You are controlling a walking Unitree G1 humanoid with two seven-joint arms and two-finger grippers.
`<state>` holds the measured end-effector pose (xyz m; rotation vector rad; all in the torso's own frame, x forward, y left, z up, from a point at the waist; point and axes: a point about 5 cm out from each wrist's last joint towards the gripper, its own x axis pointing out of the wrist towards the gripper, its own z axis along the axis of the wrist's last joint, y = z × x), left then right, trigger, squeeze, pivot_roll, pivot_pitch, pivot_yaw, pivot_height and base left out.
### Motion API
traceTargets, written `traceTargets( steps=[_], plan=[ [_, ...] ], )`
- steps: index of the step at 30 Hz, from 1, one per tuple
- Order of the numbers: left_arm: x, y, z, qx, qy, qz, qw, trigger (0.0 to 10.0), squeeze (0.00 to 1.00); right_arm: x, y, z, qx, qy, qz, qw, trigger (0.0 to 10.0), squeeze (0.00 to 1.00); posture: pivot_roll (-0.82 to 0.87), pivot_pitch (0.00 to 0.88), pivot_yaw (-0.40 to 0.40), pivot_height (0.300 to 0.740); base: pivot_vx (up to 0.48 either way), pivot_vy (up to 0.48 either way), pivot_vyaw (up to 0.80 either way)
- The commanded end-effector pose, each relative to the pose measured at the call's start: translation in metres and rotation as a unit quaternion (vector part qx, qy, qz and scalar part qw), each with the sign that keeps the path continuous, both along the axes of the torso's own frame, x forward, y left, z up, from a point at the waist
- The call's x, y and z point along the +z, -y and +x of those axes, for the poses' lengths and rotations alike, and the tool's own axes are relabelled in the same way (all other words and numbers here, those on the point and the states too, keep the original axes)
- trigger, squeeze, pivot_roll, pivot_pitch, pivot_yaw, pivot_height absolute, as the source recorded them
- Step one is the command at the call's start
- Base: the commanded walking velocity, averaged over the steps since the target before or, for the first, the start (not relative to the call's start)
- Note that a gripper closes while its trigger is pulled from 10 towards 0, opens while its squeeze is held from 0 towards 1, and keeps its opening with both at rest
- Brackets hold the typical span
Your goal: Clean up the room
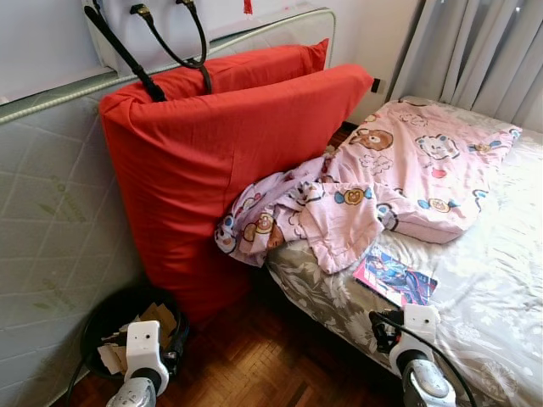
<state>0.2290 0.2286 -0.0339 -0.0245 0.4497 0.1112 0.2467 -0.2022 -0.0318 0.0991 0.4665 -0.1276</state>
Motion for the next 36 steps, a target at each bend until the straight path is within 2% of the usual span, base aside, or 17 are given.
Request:
traceTargets(
  steps=[1, 4, 5, 6, 8, 14, 16, 18, 22, 23, 24, 26, 27, 31, 33, 34, 36],
  plan=[
    [-0.003, 0.001, -0.005, -0.002, -0.001, -0.002, 1.0, 10.0, 0.0, 0.0, 0.002, -0.002, 0.002, 0.002, 0.0, 1.0, 10.0, 0.0, 0.06, 0.0, -0.067, 0.74, 0.0, 0.0, 0.0],
    [-0.002, 0.002, -0.005, -0.012, 0.005, 0.004, 1.0, 10.0, 0.0, -0.001, 0.002, -0.002, 0.008, 0.0, -0.011, 1.0, 10.0, 0.0, 0.07, 0.0, -0.076, 0.74, 0.0, 0.0, 0.0],
    [0.023, 0.006, 0.026, -0.02, 0.069, 0.025, 0.997, 10.0, 0.0, -0.001, 0.004, -0.004, -0.011, 0.002, -0.002, 1.0, 10.0, 0.0, 0.06, 0.0, -0.076, 0.74, 0.0, 0.0, 0.0],
    [0.046, 0.011, 0.049, -0.024, 0.123, 0.038, 0.991, 10.0, 0.0, -0.001, 0.004, -0.004, -0.014, 0.002, -0.005, 1.0, 10.0, 0.0, 0.07, 0.0, -0.076, 0.74, 0.0, 0.0, 0.0],
    [0.052, 0.012, 0.054, -0.025, 0.137, 0.039, 0.989, 10.0, 0.0, -0.001, 0.004, -0.004, -0.012, 0.003, -0.008, 1.0, 10.0, 0.0, 0.07, 0.0, -0.078, 0.74, 0.0, 0.0, 0.0],
    [0.055, 0.012, 0.054, -0.024, 0.153, 0.039, 0.987, 10.0, 0.0, 0.002, 0.004, -0.002, -0.004, 0.023, -0.016, 1.0, 10.0, 0.0, 0.06, 0.0, -0.072, 0.74, 0.0, 0.0, 0.0],
    [0.067, 0.013, 0.059, -0.036, 0.194, 0.055, 0.979, 10.0, 0.0, 0.006, 0.003, -0.001, 0.003, 0.042, -0.021, 0.999, 10.0, 0.0, 0.06, 0.0, -0.072, 0.74, 0.0, 0.0, 0.0],
    [0.078, 0.015, 0.068, -0.048, 0.203, 0.073, 0.975, 10.0, 0.0, 0.007, 0.003, -0.001, -0.004, 0.055, -0.013, 0.998, 10.0, 0.0, 0.06, 0.0, -0.072, 0.74, 0.0, 0.0, 0.0],
    [0.094, 0.023, 0.079, -0.046, 0.237, 0.068, 0.968, 10.0, 0.0, 0.01, 0.003, 0.0, -0.003, 0.068, -0.009, 0.998, 10.0, 0.0, 0.06, 0.0, -0.072, 0.74, 0.0, 0.0, 0.0],
    [0.096, 0.023, 0.077, -0.041, 0.252, 0.06, 0.965, 10.0, 0.0, 0.05, -0.011, 0.041, 0.022, 0.169, -0.02, 0.985, 10.0, 0.0, 0.06, 0.0, -0.075, 0.74, 0.0, 0.0, 0.0],
    [0.096, 0.023, 0.077, -0.04, 0.256, 0.057, 0.964, 10.0, 0.0, 0.067, -0.017, 0.053, 0.03, 0.206, -0.023, 0.978, 10.0, 0.0, 0.06, 0.0, -0.075, 0.74, 0.0, 0.0, 0.0],
    [0.094, 0.021, 0.073, -0.035, 0.264, 0.048, 0.963, 10.0, 0.0, 0.078, -0.022, 0.062, 0.043, 0.222, -0.024, 0.974, 10.0, 0.0, 0.06, 0.0, -0.076, 0.74, 0.0, 0.0, 0.0],
    [0.092, 0.018, 0.07, -0.031, 0.263, 0.043, 0.963, 10.0, 0.0, 0.076, -0.022, 0.063, 0.056, 0.207, -0.036, 0.976, 10.0, 0.0, 0.06, 0.0, -0.076, 0.74, 0.0, 0.0, 0.0],
    [0.085, 0.014, 0.064, -0.032, 0.249, 0.042, 0.967, 10.0, 0.0, 0.071, -0.018, 0.063, 0.055, 0.172, -0.067, 0.981, 10.0, 0.0, 0.07, 0.0, -0.076, 0.74, 0.0, 0.0, 0.0],
    [0.081, 0.011, 0.061, -0.03, 0.237, 0.042, 0.97, 10.0, 0.0, 0.046, -0.014, 0.037, 0.046, 0.148, -0.078, 0.985, 10.0, 0.0, 0.06, 0.0, -0.071, 0.74, 0.0, 0.0, 0.0],
    [0.075, 0.009, 0.057, -0.026, 0.219, 0.039, 0.975, 10.0, 0.0, 0.022, -0.01, 0.013, 0.045, 0.094, -0.084, 0.991, 10.0, 0.0, 0.06, 0.0, -0.069, 0.74, 0.0, 0.0, 0.0],
    [0.07, 0.008, 0.055, -0.024, 0.208, 0.037, 0.977, 10.0, 0.0, 0.017, -0.009, 0.009, 0.038, 0.077, -0.078, 0.993, 10.0, 0.0, 0.06, 0.0, -0.07, 0.74, 0.0, 0.0, 0.0]
  ],
)
